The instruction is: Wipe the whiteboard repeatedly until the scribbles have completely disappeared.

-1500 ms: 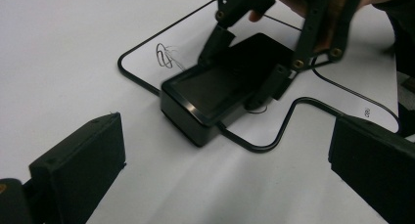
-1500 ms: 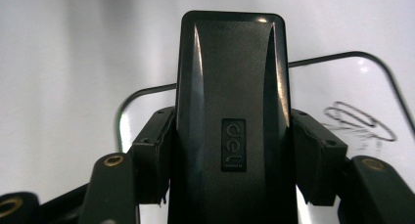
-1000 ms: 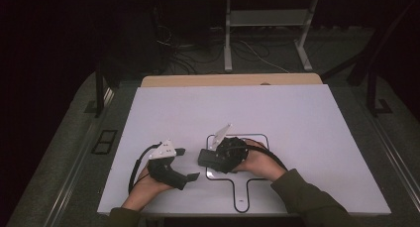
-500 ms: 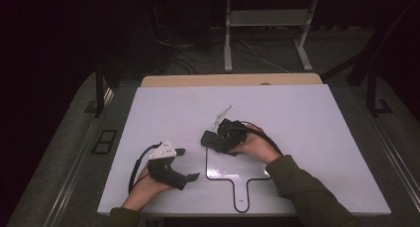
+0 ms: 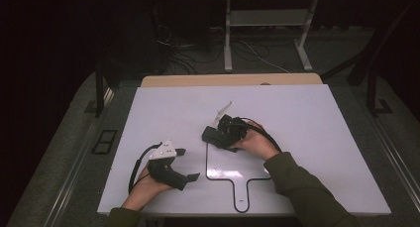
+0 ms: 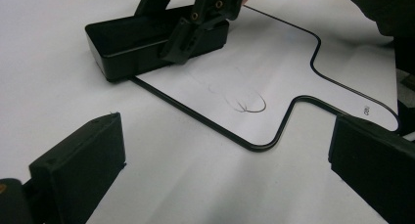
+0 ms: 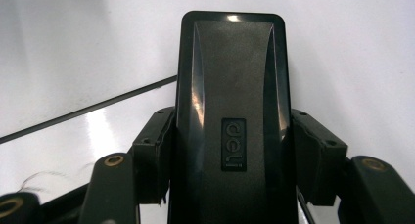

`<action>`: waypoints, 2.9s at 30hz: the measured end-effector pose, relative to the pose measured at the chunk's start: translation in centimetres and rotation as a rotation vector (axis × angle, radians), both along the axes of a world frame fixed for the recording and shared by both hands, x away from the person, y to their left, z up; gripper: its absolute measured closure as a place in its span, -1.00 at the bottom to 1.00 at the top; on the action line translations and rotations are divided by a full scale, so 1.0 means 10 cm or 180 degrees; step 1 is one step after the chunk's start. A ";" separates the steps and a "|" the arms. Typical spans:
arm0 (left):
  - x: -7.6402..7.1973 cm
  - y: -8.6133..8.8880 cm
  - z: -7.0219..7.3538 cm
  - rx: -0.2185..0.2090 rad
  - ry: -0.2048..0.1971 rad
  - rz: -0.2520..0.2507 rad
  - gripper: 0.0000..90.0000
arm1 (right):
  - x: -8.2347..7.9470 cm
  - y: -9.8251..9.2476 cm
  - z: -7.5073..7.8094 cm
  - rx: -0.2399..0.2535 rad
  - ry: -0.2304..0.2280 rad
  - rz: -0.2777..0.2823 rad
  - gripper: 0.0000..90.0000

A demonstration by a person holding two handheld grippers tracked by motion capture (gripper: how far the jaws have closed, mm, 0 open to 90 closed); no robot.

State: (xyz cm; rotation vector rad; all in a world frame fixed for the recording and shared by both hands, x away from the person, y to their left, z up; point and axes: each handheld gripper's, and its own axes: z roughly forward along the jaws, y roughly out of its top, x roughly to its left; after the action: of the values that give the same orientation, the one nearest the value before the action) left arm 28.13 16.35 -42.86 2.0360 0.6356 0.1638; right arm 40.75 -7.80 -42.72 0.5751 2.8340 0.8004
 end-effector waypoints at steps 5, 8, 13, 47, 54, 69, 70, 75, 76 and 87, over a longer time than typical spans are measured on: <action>0.00 0.00 0.00 0.0002 -0.0005 0.0000 -1.00 | -0.09 0.02 0.01 -0.0030 0.0013 0.0080 -0.13; 0.00 0.00 0.00 0.0004 -0.0008 -0.0003 -1.00 | -0.17 0.03 0.01 -0.0034 0.0004 0.0158 -0.13; 0.00 0.00 0.00 0.0000 -0.0008 0.0003 -1.00 | -0.32 0.04 0.01 -0.0044 0.0005 0.0258 -0.13; 0.00 -0.01 0.01 -0.0009 0.0000 -0.0009 -1.00 | -0.61 0.07 0.00 0.0018 0.0002 0.0493 -0.13; 0.00 -0.01 0.00 -0.0017 0.0004 -0.0007 -1.00 | -0.36 0.05 0.00 0.0037 0.0013 0.0322 -0.13; 0.00 -0.01 0.00 -0.0006 0.0006 -0.0019 -1.00 | 0.07 -0.01 -0.01 0.0051 0.0038 -0.0083 -0.13; 0.00 -0.01 0.00 -0.0006 0.0005 -0.0019 -1.00 | 0.09 -0.01 -0.01 0.0049 0.0030 -0.0078 -0.13; 0.00 -0.01 0.00 0.0005 0.0005 -0.0023 -1.00 | 0.08 -0.01 -0.01 0.0054 0.0033 -0.0088 -0.13; 0.00 -0.02 0.00 0.0001 0.0002 -0.0021 -1.00 | 0.08 0.00 -0.01 0.0034 0.0017 -0.0064 -0.13; -0.01 -0.01 0.01 0.0005 -0.0002 -0.0018 -1.00 | -0.18 0.05 0.00 0.0029 0.0049 0.0157 -0.13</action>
State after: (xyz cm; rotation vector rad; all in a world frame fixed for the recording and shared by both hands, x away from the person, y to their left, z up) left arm 28.06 16.30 -42.76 2.0392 0.6295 0.1615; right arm 38.92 -7.30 -42.77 0.5165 2.8706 0.8209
